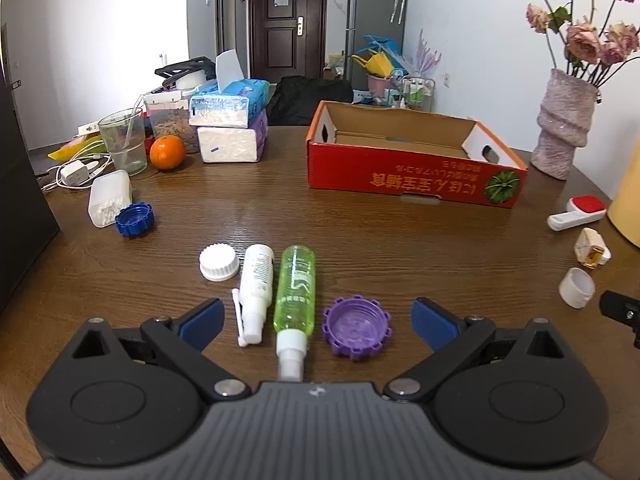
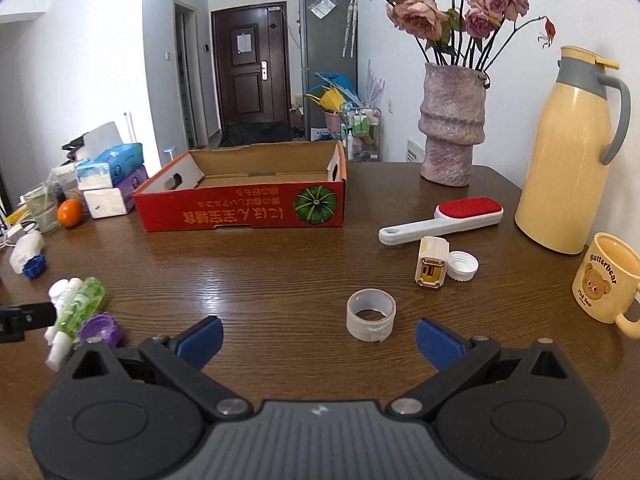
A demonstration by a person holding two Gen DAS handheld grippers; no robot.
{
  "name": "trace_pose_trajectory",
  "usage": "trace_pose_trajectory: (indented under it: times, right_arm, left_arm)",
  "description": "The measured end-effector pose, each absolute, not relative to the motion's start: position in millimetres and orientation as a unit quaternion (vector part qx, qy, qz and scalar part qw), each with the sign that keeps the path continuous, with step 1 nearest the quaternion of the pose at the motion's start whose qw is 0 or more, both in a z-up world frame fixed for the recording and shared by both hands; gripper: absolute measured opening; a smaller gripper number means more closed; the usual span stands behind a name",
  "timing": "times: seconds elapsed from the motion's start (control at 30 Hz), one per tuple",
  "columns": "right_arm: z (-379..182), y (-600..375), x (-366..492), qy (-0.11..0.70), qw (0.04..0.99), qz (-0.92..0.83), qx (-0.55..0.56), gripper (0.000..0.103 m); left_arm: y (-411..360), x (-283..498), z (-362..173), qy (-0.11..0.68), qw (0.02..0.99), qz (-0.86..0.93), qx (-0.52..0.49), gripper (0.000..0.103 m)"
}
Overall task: Organize rigid objects
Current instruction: 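Move the left tool to the green spray bottle while the right tool approaches the white tape roll, then close the left tool on the green bottle while the right tool closes on the tape roll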
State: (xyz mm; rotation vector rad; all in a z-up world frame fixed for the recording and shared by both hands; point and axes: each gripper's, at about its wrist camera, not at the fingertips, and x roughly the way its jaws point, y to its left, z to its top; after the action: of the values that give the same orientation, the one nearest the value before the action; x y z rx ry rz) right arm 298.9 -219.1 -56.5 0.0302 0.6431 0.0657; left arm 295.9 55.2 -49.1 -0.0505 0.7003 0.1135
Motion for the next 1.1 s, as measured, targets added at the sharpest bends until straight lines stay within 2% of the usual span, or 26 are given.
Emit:
trace_pose_trajectory:
  times: [0.27, 0.5, 0.63, 0.97, 1.1]
  right_arm:
    - [-71.4, -229.3, 329.7, 0.338, 0.941, 0.015, 0.009, 0.103]
    - [-82.9, -235.2, 355.7, 0.357, 0.934, 0.009, -0.005, 0.103]
    - [-85.3, -235.3, 368.0, 0.361, 0.932, 0.009, -0.022, 0.102]
    - [-100.5, -241.7, 389.3, 0.361, 0.933, 0.005, -0.008, 0.100]
    - [-107.5, -247.6, 392.5, 0.366, 0.931, -0.002, 0.007, 0.099]
  left_arm:
    - [66.0, 322.6, -62.2, 0.360, 0.930, 0.072, -0.027, 0.100]
    - [73.1, 343.7, -72.3, 0.376, 0.923, 0.082, -0.020, 0.090]
    - [77.7, 355.1, -80.0, 0.389, 0.917, 0.080, -0.030, 0.075]
    - [74.9, 367.2, -90.9, 0.385, 0.920, 0.066, -0.024, 0.060]
    - [74.5, 367.4, -92.5, 0.380, 0.922, 0.066, -0.021, 0.048]
